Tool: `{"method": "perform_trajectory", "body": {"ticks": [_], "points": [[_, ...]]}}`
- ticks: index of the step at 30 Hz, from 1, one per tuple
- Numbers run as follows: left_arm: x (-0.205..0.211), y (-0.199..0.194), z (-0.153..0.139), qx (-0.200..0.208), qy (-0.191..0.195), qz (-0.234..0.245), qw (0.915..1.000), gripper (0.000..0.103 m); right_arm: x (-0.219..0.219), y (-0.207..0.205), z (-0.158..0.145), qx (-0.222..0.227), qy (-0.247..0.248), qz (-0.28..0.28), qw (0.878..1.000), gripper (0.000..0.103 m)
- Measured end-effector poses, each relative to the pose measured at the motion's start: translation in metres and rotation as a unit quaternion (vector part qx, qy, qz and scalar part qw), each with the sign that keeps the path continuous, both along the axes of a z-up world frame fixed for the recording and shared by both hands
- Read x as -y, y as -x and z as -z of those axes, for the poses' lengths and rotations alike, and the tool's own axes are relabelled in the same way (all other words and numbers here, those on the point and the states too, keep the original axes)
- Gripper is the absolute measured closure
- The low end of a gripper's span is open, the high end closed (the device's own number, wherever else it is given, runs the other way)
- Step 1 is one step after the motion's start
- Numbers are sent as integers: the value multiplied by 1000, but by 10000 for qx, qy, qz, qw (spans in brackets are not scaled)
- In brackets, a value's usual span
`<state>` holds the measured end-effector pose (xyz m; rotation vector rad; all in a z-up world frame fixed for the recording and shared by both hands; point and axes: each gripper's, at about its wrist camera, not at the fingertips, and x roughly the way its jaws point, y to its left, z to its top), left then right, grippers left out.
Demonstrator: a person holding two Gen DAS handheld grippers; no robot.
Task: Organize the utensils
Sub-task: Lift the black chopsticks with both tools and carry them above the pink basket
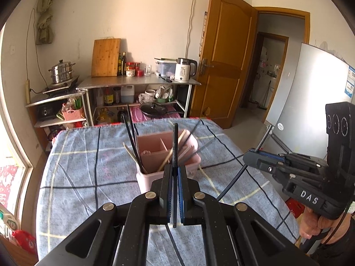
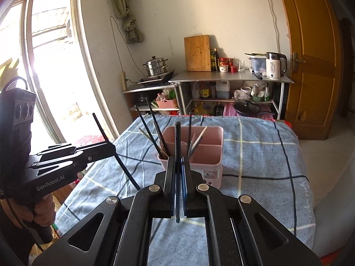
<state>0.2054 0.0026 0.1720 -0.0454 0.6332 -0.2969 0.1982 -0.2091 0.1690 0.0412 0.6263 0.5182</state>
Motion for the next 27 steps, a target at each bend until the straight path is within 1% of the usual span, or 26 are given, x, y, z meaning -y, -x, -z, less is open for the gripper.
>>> {"method": "perform_trajectory", "body": {"ticks": [9, 17, 20, 22, 24, 27], "points": [[-11, -24, -44, 311, 80, -78, 9995, 99, -21, -24, -32, 293, -77, -59, 9995, 98], [-14, -58, -70, 471, 75, -137, 9988, 99, -29, -51, -55, 509, -174, 47, 9985, 98], [-14, -74, -71, 500, -4, -183, 9986, 99, -29, -62, -58, 528, -228, 134, 9983, 98], [-14, -83, -68, 435, -13, -207, 9988, 99, -29, -66, -58, 572, -262, 169, 9979, 98], [-14, -95, -61, 395, -35, -220, 9990, 99, -31, -71, -56, 628, -219, 184, 9976, 98], [-15, -107, -48, 295, -8, -232, 9993, 99, -36, -80, -47, 590, -140, 192, 9980, 98]]}}
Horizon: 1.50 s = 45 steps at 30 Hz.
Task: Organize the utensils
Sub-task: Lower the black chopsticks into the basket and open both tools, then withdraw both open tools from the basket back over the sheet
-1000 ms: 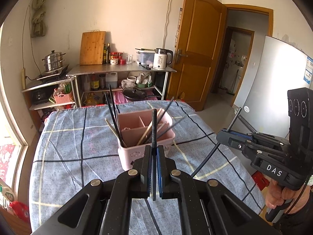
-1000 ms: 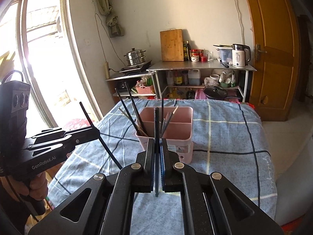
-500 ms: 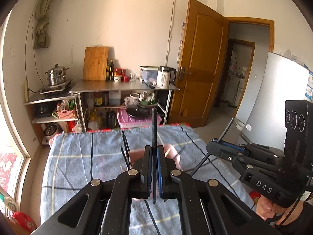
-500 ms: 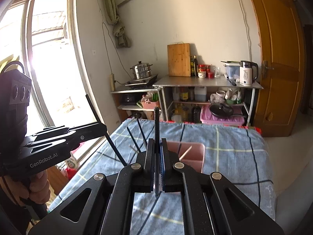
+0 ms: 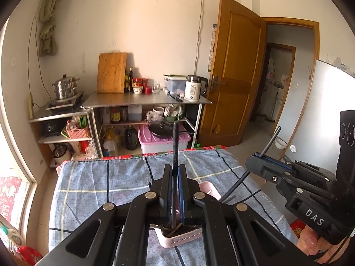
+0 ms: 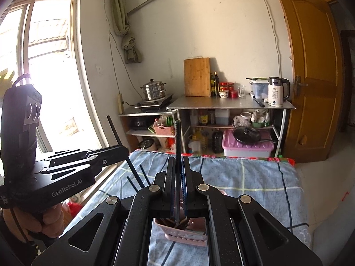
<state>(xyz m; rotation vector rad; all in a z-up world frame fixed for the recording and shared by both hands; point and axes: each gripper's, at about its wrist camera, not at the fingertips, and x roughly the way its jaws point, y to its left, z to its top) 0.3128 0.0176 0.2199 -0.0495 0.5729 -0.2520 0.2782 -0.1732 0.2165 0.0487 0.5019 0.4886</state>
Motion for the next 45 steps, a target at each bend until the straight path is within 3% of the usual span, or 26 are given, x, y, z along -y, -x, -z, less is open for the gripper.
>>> {"method": "perform_trajectory", "body": {"ticks": [14, 23, 27, 35, 45], "points": [[-6, -34, 64, -537, -21, 32, 9986, 98, -11, -25, 45, -497, 227, -102, 9985, 98], [-14, -27, 66, -489, 51, -26, 9988, 96, -14, -25, 55, -628, 342, -222, 9972, 98], [-15, -17, 57, -366, 84, -48, 9993, 91, -9, -23, 49, -555, 325, -156, 9978, 95], [-19, 22, 41, -48, 206, -107, 9997, 91, 7, -1, 35, -385, 166, -44, 9991, 93], [-12, 87, 48, 226, 159, -206, 9994, 91, 23, 54, 40, -243, 135, -16, 9996, 92]]}}
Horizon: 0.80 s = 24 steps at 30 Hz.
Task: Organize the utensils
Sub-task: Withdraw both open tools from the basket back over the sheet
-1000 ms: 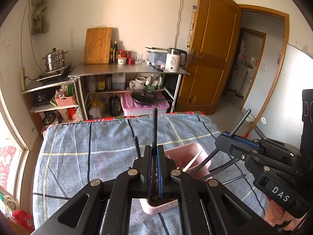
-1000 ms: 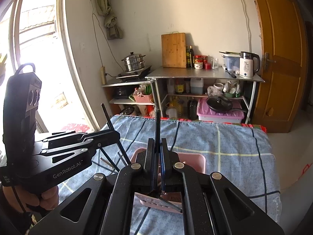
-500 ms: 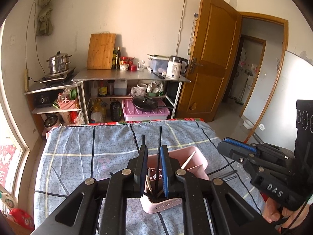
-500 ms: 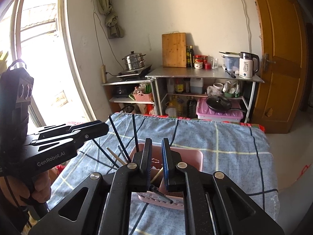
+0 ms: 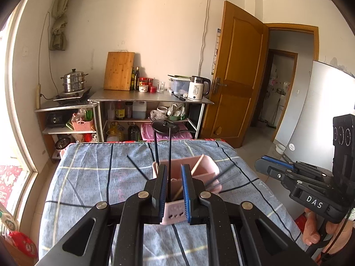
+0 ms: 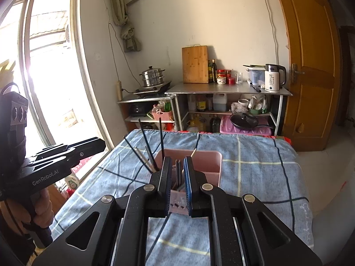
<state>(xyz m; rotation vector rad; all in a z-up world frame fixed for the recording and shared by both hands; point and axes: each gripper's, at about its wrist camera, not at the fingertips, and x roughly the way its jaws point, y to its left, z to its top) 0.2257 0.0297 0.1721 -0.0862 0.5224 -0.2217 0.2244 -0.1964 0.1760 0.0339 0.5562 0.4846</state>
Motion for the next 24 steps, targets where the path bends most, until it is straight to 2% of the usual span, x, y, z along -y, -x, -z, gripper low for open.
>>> {"method": "perform_trajectory", "body": {"ticks": [6, 18, 24], "points": [[9, 37, 10, 106, -37, -53, 9999, 91, 6, 32, 3, 140, 33, 49, 9999, 83], [27, 108, 39, 250, -111, -242, 9993, 90, 16, 97, 29, 263, 168, 225, 9993, 81], [35, 134, 59, 306, -278, -296, 9987, 90, 21, 122, 46, 202, 118, 316, 9992, 80]]}}
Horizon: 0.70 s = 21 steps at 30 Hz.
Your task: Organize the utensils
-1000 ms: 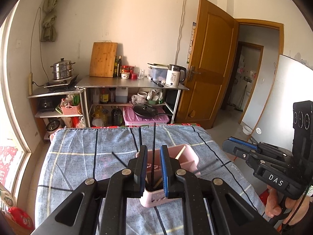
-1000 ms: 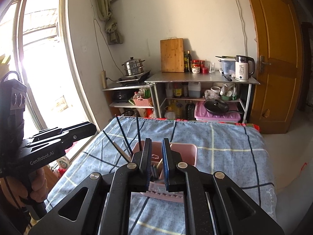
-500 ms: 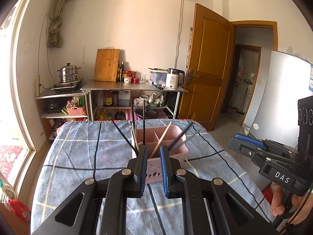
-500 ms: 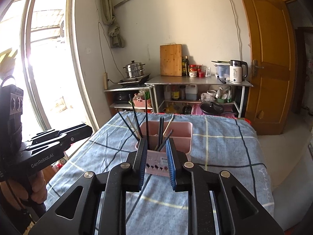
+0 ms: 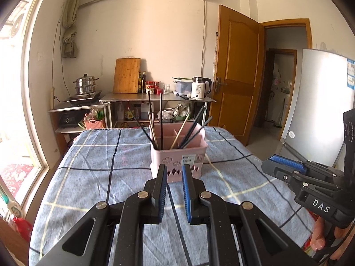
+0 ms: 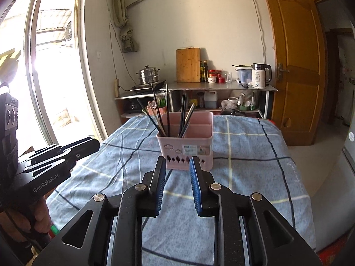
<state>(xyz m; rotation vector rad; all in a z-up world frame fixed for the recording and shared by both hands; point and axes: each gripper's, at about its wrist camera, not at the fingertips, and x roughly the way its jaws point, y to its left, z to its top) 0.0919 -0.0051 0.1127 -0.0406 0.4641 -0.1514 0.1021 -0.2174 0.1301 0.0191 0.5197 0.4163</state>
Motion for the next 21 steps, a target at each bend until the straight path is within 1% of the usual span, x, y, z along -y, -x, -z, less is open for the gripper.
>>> {"method": "perform_trajectory", "body": {"ticks": [6, 11, 15, 21], "points": [[6, 16, 24, -34, -8, -79, 10000, 90, 4, 23, 21, -20, -7, 143, 9999, 80], [6, 23, 42, -203, 17, -100, 9997, 90, 10, 30, 29, -58, -33, 195, 9998, 80], [4, 22, 48, -238, 31, -88, 9997, 90, 10, 35, 36, -82, 11, 222, 9997, 80], [2, 24, 48, -211, 2, -108, 9997, 90, 11, 34, 38, -120, 13, 244, 9996, 80]]}}
